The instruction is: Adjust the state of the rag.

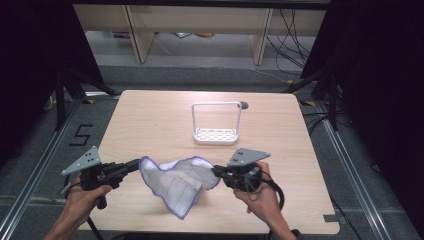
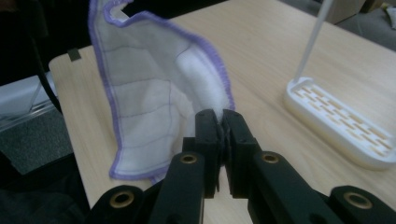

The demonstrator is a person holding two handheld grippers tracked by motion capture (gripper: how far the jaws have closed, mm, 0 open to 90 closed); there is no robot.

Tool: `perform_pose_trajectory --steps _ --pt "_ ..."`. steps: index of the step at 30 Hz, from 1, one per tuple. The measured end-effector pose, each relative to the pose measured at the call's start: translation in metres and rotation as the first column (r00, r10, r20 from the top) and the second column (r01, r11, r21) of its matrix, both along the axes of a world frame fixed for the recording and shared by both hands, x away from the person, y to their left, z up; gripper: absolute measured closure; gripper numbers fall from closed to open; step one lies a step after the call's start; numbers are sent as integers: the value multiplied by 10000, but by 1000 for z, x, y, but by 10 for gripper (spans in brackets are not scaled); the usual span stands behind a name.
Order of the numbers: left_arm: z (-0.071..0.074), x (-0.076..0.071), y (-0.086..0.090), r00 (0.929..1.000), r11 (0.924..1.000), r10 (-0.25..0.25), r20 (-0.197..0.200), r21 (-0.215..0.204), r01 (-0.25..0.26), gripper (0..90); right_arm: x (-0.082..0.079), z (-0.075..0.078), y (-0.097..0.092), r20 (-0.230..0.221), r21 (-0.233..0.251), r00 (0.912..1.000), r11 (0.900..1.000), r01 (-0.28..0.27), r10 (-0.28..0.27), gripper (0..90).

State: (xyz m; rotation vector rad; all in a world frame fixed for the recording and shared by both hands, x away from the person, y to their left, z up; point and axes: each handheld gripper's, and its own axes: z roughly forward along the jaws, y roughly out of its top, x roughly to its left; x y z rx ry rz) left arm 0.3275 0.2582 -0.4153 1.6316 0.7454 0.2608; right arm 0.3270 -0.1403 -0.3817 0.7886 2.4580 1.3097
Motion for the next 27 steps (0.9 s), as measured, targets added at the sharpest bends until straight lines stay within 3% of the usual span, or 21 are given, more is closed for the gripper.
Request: perform_pose_trajectory --steps 2,4,8,10,12,13,15,16,17,18,19,20,21,22,23,24,27 --pt "4 3 -7 9999 9998 -131 -65 -130 130 896 -6 15 -14 119 122 9999 9999 23 -25 860" --pt "6 8 -16 9991 9992 -404 -93 27 404 895 -12 28 -26 154 15 9997 9999 170 -170 861" --pt "3 22 -35 9979 9979 -602 -254 243 608 896 -7 33 -40 48 -280 9985 9981 551 -550 861" --pt "-7 44 -52 9970 9962 -575 -525 623 607 895 10 25 -50 -168 -593 9952 9937 951 -963 860" --pt "-17 59 -61 9960 9961 -414 -789 748 473 895 28 14 -55 -291 -784 9913 9889 1260 -1286 860" --pt "-22 64 -65 9953 9965 -298 -920 748 367 896 37 7 -57 -560 -845 9864 9852 1494 -1544 860" --pt "-32 74 -72 9940 9949 -233 -1071 956 336 895 57 -9 -59 -934 -1223 9769 9760 1803 -1922 860" --pt "-32 74 -72 9940 9949 -233 -1071 956 336 895 57 -9 -59 -934 -1223 9769 9760 1803 -1922 860" --pt "-42 82 -74 9927 9913 -64 -1200 1299 221 895 76 -25 -57 -1208 -1281 9667 9692 2103 -2257 859" --pt "-42 82 -74 9927 9913 -64 -1200 1299 221 895 76 -25 -57 -1208 -1281 9667 9692 2103 -2257 859" --pt "-50 91 -74 9909 9892 211 -1333 1469 -14 895 94 -39 -53 -1224 -1703 9623 9604 2206 -2428 858" --pt "-50 91 -74 9909 9892 211 -1333 1469 -14 895 94 -39 -53 -1224 -1703 9623 9604 2206 -2428 858" --pt "-55 95 -75 9896 9878 369 -1391 1549 -150 895 107 -53 -47 -1445 -1888 9544 9541 2324 -2611 857" --pt "-60 99 -74 9880 9868 429 -1482 1606 -188 895 107 -53 -47 -1445 -1888 9544 9541 2324 -2611 857" --pt "-68 106 -74 9845 9857 573 -1657 1657 -295 895 117 -63 -40 -1463 -2197 9509 9462 2377 -2728 856" --pt "-72 109 -75 9835 9857 723 -1661 1627 -450 895 123 -67 -38 -1304 -2495 9544 9405 2306 -2686 856" --pt "-82 117 -73 9786 9805 941 -1828 1875 -593 894 135 -76 -28 -1239 -2739 9531 9327 2345 -2761 853"
